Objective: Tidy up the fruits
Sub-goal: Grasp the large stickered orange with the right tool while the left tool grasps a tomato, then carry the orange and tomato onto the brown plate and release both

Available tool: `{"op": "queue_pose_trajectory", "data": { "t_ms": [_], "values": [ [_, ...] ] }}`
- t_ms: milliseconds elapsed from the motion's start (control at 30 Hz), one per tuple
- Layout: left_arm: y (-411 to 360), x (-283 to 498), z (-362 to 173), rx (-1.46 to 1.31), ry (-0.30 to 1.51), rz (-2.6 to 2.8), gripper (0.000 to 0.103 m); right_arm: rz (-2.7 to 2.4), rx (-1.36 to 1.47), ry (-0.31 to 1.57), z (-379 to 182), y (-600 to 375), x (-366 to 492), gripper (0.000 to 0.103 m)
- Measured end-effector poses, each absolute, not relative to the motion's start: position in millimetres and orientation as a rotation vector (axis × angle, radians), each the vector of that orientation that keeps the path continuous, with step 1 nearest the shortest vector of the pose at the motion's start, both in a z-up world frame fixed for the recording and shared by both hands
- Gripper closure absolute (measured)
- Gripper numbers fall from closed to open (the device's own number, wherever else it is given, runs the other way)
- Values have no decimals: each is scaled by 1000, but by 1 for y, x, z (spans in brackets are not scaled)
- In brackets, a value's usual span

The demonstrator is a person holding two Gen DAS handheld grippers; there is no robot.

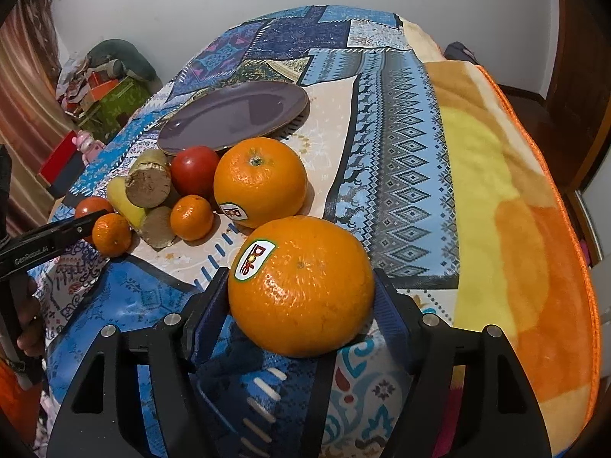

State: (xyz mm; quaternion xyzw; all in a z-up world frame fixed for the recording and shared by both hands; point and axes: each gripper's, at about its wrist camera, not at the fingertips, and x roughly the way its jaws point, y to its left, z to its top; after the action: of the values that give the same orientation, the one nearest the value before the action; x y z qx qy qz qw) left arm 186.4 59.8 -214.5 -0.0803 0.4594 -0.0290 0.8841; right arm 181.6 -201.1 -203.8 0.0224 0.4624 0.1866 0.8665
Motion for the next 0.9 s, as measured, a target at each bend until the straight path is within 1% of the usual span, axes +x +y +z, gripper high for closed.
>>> {"op": "queue_pose_trajectory", "data": {
  "t_ms": [200, 400, 900],
  "values": [
    [62, 181, -207, -166, 938, -53, 56, 394, 101, 975, -202, -208, 184, 36],
    [65, 175, -187, -159, 897, -44, 57, 378, 84, 941, -189, -213, 183, 36],
    [58, 191, -120, -117, 757, -58, 57, 403, 40, 729, -116, -199, 213, 36]
  ]
}}
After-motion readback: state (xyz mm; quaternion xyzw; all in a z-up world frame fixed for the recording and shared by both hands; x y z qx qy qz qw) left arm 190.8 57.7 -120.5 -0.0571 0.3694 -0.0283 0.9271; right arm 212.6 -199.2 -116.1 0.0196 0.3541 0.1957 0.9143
